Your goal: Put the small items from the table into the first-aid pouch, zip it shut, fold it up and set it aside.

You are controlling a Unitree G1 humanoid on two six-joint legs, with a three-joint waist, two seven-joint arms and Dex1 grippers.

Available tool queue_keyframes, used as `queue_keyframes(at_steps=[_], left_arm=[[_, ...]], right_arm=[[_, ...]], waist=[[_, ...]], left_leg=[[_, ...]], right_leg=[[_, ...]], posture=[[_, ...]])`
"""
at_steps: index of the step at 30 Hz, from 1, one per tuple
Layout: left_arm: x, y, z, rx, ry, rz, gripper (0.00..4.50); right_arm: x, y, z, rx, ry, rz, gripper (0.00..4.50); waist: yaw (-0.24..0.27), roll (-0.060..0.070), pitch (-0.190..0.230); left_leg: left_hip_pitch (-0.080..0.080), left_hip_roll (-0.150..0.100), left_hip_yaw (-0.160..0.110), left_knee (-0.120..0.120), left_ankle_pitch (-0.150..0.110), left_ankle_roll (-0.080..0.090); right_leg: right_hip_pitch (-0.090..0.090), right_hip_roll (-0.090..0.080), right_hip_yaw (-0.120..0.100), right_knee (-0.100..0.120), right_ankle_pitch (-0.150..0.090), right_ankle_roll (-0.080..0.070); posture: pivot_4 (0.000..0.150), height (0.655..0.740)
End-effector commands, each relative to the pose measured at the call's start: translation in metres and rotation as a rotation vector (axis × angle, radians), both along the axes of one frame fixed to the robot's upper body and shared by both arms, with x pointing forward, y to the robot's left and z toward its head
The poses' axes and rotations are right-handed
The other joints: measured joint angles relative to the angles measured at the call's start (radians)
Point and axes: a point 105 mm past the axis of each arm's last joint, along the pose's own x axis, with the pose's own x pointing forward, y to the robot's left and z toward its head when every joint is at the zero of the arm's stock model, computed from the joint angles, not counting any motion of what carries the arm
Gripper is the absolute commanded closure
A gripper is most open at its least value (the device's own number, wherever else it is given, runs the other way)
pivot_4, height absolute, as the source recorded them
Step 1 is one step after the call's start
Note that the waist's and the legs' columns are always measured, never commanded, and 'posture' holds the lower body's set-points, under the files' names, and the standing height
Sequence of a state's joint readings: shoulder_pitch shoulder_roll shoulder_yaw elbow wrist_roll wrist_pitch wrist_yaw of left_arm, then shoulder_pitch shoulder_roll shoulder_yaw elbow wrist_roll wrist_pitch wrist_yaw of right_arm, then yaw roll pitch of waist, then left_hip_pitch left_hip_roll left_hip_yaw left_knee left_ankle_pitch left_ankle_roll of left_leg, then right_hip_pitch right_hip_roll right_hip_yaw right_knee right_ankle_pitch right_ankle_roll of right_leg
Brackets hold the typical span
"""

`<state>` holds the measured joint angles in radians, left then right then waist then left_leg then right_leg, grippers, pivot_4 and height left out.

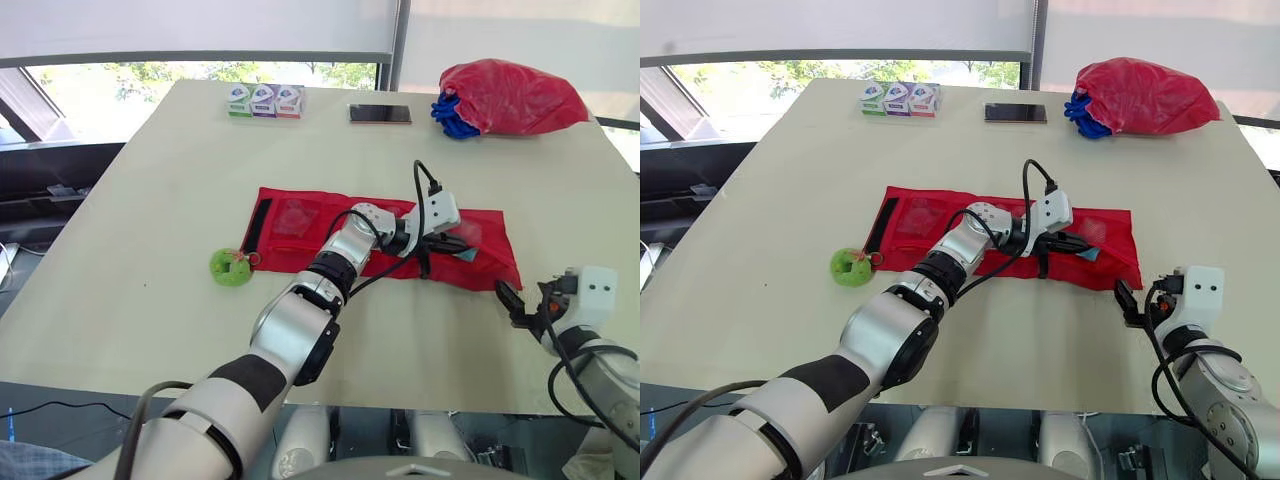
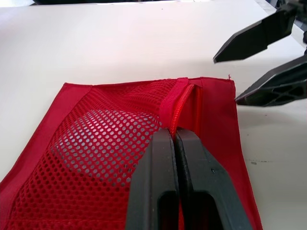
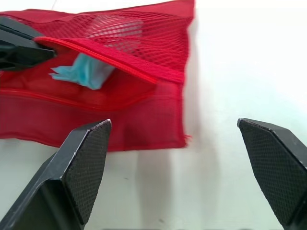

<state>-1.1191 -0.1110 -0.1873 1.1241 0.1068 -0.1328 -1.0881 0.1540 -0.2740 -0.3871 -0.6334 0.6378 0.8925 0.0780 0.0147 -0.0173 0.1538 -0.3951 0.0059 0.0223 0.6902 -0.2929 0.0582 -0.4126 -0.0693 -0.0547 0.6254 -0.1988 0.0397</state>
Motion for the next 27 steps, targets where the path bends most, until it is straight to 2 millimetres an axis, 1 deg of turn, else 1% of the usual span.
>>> queue_keyframes(at_steps=[1,2,3,5,6,7,9,10,11,12,13,14,15,18,20,23,24,26,27], left_arm=[[-0.002,-0.005,0.018,-0.059,0.005,-0.028,4.20],[-0.003,-0.004,0.020,-0.066,0.012,-0.047,3.87],[-0.005,-0.002,0.022,-0.070,0.011,-0.064,3.71],[-0.007,0.006,0.026,-0.082,-0.014,-0.098,2.95],[-0.008,0.011,0.029,-0.089,-0.020,-0.116,2.49],[-0.009,0.017,0.032,-0.103,-0.012,-0.132,1.98],[-0.009,0.036,0.037,-0.121,0.002,-0.149,1.10],[-0.009,0.048,0.039,-0.119,0.002,-0.147,0.51],[-0.008,0.059,0.040,-0.112,-0.003,-0.144,0.15],[-0.008,0.072,0.041,-0.103,-0.006,-0.142,0.00],[-0.009,0.084,0.043,-0.096,-0.007,-0.143,0.00],[-0.010,0.093,0.045,-0.091,-0.009,-0.143,0.00],[-0.012,0.103,0.047,-0.086,-0.009,-0.143,0.00],[-0.020,0.133,0.056,-0.070,-0.011,-0.137,0.00],[-0.026,0.150,0.060,-0.052,-0.017,-0.124,0.00],[-0.036,0.166,0.063,-0.038,-0.015,-0.117,0.00],[-0.040,0.171,0.065,-0.037,-0.011,-0.114,0.00],[-0.051,0.183,0.066,-0.022,-0.003,-0.102,0.00],[-0.054,0.187,0.067,-0.014,-0.007,-0.092,0.00]], right_arm=[[0.004,0.007,0.004,0.041,-0.030,0.025,0.01],[0.005,0.008,0.003,0.046,-0.030,0.031,0.00],[0.006,0.009,0.002,0.047,-0.026,0.035,0.00],[0.007,0.011,-0.001,0.042,-0.017,0.046,0.52],[0.007,0.012,-0.002,0.040,-0.012,0.055,0.83],[0.007,0.012,-0.003,0.037,-0.011,0.060,1.31],[0.007,0.012,-0.003,0.035,-0.009,0.062,2.27],[0.006,0.012,-0.004,0.036,-0.007,0.061,2.84],[0.006,0.012,-0.005,0.036,-0.004,0.060,3.39],[0.005,0.011,-0.005,0.036,-0.002,0.060,3.69],[0.004,0.010,-0.006,0.036,0.000,0.060,3.83],[0.004,0.009,-0.006,0.035,0.001,0.059,4.25],[0.003,0.006,-0.007,0.032,0.002,0.055,4.46],[-0.001,-0.010,-0.007,0.004,0.014,0.024,4.46],[-0.005,-0.028,-0.010,-0.043,0.037,-0.005,4.46],[-0.011,-0.052,-0.012,-0.111,0.065,-0.049,4.46],[-0.013,-0.064,-0.012,-0.138,0.076,-0.075,4.46],[-0.019,-0.096,-0.012,-0.224,0.111,-0.156,4.46],[-0.022,-0.109,-0.012,-0.263,0.127,-0.188,4.46]], waist=[[0.001,0.000,0.000],[0.001,0.000,0.000],[0.000,0.000,0.000],[-0.001,0.000,0.000],[-0.001,0.000,0.000],[-0.002,0.000,0.000],[-0.010,0.001,0.000],[-0.010,0.001,0.000],[-0.010,0.002,-0.001],[-0.012,0.002,-0.001],[-0.015,0.002,-0.001],[-0.018,0.002,-0.001],[-0.018,0.002,-0.001],[-0.013,0.002,-0.001],[-0.007,0.003,-0.001],[0.002,0.003,-0.001],[0.003,0.003,-0.001],[0.006,0.003,-0.001],[0.005,0.003,-0.001]], left_leg=[[0.000,0.000,0.000,0.000,0.000,0.000],[0.000,0.000,0.000,0.000,0.000,0.000],[0.000,0.000,0.000,0.000,0.000,0.000],[0.000,0.000,0.000,0.000,0.000,0.000],[0.000,0.000,0.000,0.000,0.000,0.000],[0.000,0.000,0.000,0.000,0.000,0.000],[0.000,0.000,0.000,0.000,0.000,0.000],[0.001,0.002,0.000,0.000,0.000,0.000],[0.001,0.002,0.000,0.000,0.000,0.000],[0.002,0.002,0.000,0.000,0.000,0.000],[0.002,0.003,0.000,0.000,0.000,0.000],[0.002,0.003,0.001,0.000,0.000,0.000],[0.002,0.004,0.001,0.000,0.000,0.000],[0.002,0.004,0.001,0.000,0.000,0.000],[0.002,0.002,0.001,0.000,0.000,0.000],[0.002,-0.001,0.001,0.000,0.000,0.000],[0.002,-0.001,0.001,0.000,0.000,0.000],[0.001,-0.002,0.000,0.000,0.000,0.000],[0.001,-0.002,0.001,0.000,0.000,0.000]], right_leg=[[0.000,0.000,0.000,0.000,0.000,0.000],[0.000,0.000,0.000,0.000,0.000,0.000],[0.000,0.000,0.000,0.000,0.000,0.000],[0.000,0.000,0.000,0.000,0.000,0.000],[0.000,0.000,0.000,0.000,0.000,0.000],[0.000,0.000,0.000,0.000,0.000,0.000],[0.000,0.000,0.001,0.000,0.000,0.000],[0.000,0.001,0.001,0.001,0.000,-0.001],[0.000,0.002,0.001,0.001,0.000,-0.001],[0.000,0.003,0.002,0.001,0.000,-0.001],[0.000,0.003,0.002,0.001,0.000,-0.001],[0.000,0.004,0.002,0.001,0.000,-0.001],[0.000,0.004,0.003,0.001,0.000,-0.001],[0.000,0.005,0.004,0.001,0.000,-0.001],[0.000,0.005,0.008,0.001,0.000,-0.001],[0.000,0.006,0.015,0.000,-0.001,0.001],[0.000,0.006,0.015,0.000,-0.001,0.001],[0.000,0.006,0.017,0.000,-0.002,0.002],[0.000,0.007,0.018,0.000,-0.002,0.002]], posture=[[0.150,0.7400],[0.150,0.7400],[0.150,0.7400],[0.150,0.7400],[0.150,0.7400],[0.150,0.7400],[0.150,0.7400],[0.150,0.7400],[0.150,0.7400],[0.150,0.7400],[0.150,0.7400],[0.150,0.7400],[0.150,0.7400],[0.150,0.7400],[0.150,0.7400],[0.150,0.7400],[0.150,0.7400],[0.150,0.7400],[0.150,0.7400]])
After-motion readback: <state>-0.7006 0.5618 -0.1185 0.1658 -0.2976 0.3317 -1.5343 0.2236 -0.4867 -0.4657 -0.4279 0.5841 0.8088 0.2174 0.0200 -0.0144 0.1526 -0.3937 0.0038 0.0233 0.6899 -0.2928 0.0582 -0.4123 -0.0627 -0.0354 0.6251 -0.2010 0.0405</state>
